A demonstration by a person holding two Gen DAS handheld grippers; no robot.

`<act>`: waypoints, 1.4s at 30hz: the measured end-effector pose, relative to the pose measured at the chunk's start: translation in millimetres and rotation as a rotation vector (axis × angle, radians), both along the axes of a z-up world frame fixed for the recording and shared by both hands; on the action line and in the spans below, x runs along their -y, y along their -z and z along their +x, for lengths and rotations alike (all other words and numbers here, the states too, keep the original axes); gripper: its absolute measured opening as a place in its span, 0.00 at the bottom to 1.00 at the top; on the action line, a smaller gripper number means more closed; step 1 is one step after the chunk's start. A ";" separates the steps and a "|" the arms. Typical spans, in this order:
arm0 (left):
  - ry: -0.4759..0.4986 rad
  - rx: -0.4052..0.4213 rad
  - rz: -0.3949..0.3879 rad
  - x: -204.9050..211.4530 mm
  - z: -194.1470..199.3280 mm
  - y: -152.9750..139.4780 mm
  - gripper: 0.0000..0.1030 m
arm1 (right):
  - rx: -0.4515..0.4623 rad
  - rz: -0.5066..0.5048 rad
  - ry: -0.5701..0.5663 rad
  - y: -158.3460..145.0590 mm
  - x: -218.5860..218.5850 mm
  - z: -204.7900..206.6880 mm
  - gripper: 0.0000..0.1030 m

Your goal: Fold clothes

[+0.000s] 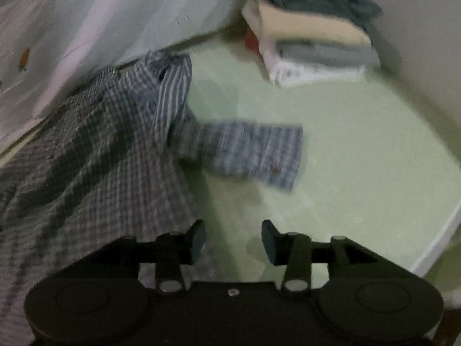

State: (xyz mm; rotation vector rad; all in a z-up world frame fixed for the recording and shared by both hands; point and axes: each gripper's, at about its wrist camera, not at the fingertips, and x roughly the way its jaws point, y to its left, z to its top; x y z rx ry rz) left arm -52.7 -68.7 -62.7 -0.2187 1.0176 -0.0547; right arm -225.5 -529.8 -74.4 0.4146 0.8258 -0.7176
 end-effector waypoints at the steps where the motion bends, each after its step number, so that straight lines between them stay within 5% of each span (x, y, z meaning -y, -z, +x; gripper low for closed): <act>1: 0.011 0.009 -0.004 10.9 -0.8 -2.0 0.58 | -0.011 -0.029 -0.022 -0.2 3.8 5.5 0.50; 6: 0.087 0.020 0.005 68.9 -5.3 -4.0 0.61 | -0.132 -0.214 -0.189 16.9 6.7 32.6 0.69; 11: 0.162 0.020 0.033 122.9 -13.4 -4.1 0.63 | -0.249 -0.390 -0.339 33.0 12.0 54.7 0.72; 13: 0.183 0.023 0.044 141.5 -13.1 -5.1 0.63 | -0.257 -0.407 -0.381 35.7 21.8 54.6 0.66; 14: 0.189 0.025 0.048 149.7 -13.0 -5.7 0.63 | -0.255 -0.414 -0.403 35.9 28.7 53.8 0.41; 15: 0.194 0.027 0.048 156.9 -13.6 -6.5 0.63 | -0.253 -0.426 -0.414 34.4 36.2 51.8 0.04; 18: 0.203 0.032 0.050 176.4 -15.8 -8.6 0.63 | -0.215 -0.518 -0.344 16.3 60.6 42.7 0.04; 24: 0.192 0.021 0.086 195.1 -16.3 -6.9 0.64 | -0.173 -0.909 -0.071 -26.1 92.5 7.3 0.06; 26: 0.171 0.003 0.087 195.6 -15.0 -5.3 0.64 | -0.261 -0.843 -0.044 -11.8 110.3 2.6 0.18; 28: 0.151 -0.015 0.081 195.2 -13.6 -4.3 0.64 | -0.345 -0.654 -0.035 7.6 131.5 -2.1 0.25; 29: 0.144 -0.021 0.077 195.1 -13.2 -4.2 0.64 | -0.327 -0.577 -0.010 9.5 137.1 -9.2 0.25; 31: 0.141 -0.025 0.077 196.4 -13.6 -4.6 0.68 | -0.238 -0.448 0.056 5.2 143.9 -26.8 0.47; 32: 0.145 -0.027 0.083 198.2 -13.9 -4.6 0.69 | -0.174 -0.382 0.088 0.1 146.9 -34.9 0.65; 33: 0.150 -0.029 0.091 200.4 -13.9 -4.5 0.70 | -0.103 -0.312 0.121 -3.7 150.8 -42.6 0.69; 38: 0.181 -0.031 0.116 210.0 -12.9 -5.2 0.70 | 0.120 -0.045 0.358 6.8 178.0 -64.2 0.75; 42: 0.203 -0.020 0.127 217.0 -13.8 -8.0 0.72 | 0.062 -0.041 0.428 27.4 204.7 -54.1 0.77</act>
